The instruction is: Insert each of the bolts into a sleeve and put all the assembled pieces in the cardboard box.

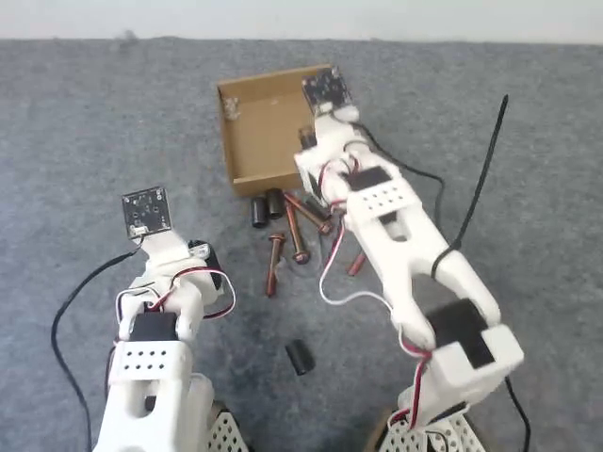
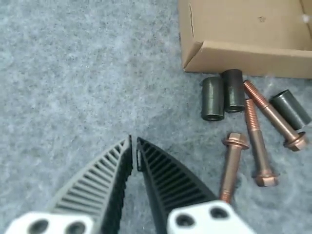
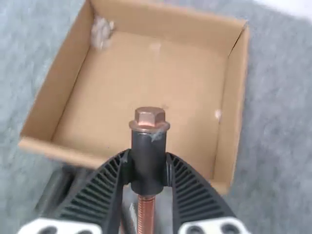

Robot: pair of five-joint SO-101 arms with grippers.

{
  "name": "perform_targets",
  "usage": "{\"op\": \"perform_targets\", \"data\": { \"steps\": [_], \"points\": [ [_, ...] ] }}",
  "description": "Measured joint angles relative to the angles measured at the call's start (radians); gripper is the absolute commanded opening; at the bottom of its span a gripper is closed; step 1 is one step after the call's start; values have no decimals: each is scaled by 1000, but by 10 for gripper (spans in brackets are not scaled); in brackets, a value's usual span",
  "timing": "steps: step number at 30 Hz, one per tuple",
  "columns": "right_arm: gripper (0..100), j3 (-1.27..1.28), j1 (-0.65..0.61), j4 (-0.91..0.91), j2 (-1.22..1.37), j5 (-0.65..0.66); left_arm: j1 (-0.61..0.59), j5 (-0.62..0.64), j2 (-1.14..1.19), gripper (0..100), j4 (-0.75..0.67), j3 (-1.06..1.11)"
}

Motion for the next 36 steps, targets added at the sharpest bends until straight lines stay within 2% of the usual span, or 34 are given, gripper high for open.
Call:
{"op": "perform_targets", "data": {
  "steps": [7, 11, 18, 26, 29, 36],
  "points": [
    [10, -187, 20, -5, 133, 2, 0, 0, 0, 11, 0, 0],
    [12, -238, 21, -83, 222, 2, 0, 0, 0, 11, 0, 0],
    [171, -241, 21, -180, 316, 2, 0, 0, 0, 11, 0, 0],
    [177, -259, 17, -190, 324, 2, 0, 0, 0, 11, 0, 0],
    [176, -261, 15, -143, 315, 2, 0, 0, 0, 11, 0, 0],
    [176, -261, 15, 106, 192, 2, 0, 0, 0, 11, 0, 0]
  ]
}}
